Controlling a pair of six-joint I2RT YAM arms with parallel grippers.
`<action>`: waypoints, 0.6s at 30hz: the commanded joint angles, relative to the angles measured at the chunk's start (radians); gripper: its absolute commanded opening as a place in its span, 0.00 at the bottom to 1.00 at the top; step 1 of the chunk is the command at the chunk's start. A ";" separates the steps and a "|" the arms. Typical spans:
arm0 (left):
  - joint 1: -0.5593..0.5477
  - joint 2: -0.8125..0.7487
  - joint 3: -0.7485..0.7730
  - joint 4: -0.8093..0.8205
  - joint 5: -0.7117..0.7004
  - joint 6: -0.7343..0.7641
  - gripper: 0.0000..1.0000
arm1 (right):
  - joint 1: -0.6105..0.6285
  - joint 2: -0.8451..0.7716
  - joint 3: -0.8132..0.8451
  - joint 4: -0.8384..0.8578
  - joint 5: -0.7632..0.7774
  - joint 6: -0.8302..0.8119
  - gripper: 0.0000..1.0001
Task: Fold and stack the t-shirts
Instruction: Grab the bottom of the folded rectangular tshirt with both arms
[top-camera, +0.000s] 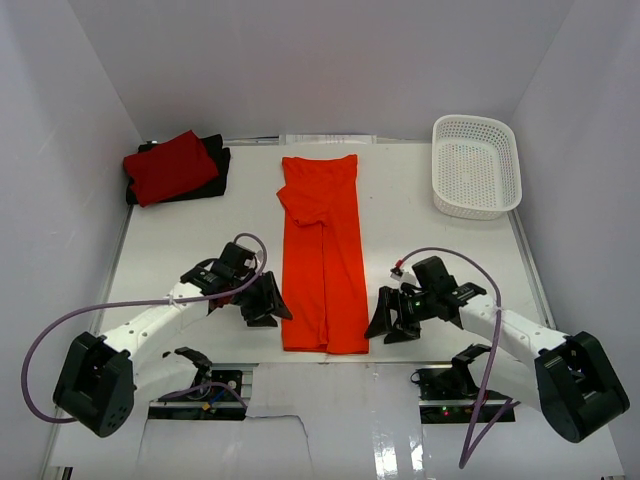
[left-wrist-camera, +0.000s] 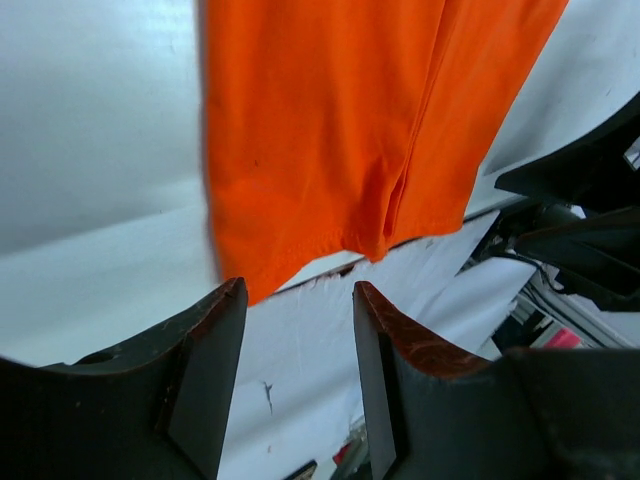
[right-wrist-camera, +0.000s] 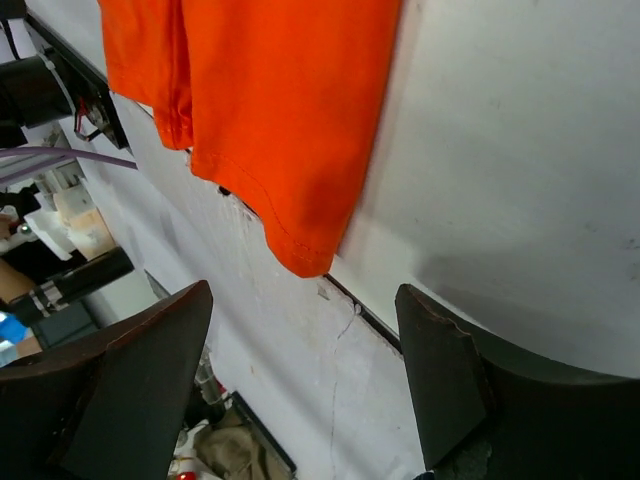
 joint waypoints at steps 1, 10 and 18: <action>-0.037 -0.037 -0.057 0.032 0.068 -0.076 0.57 | 0.021 -0.024 -0.040 0.014 -0.038 0.081 0.80; -0.092 -0.051 -0.184 0.021 0.049 -0.185 0.57 | 0.067 -0.103 -0.186 0.127 -0.088 0.274 0.73; -0.109 -0.060 -0.225 0.044 -0.051 -0.285 0.59 | 0.138 -0.146 -0.272 0.369 0.002 0.494 0.64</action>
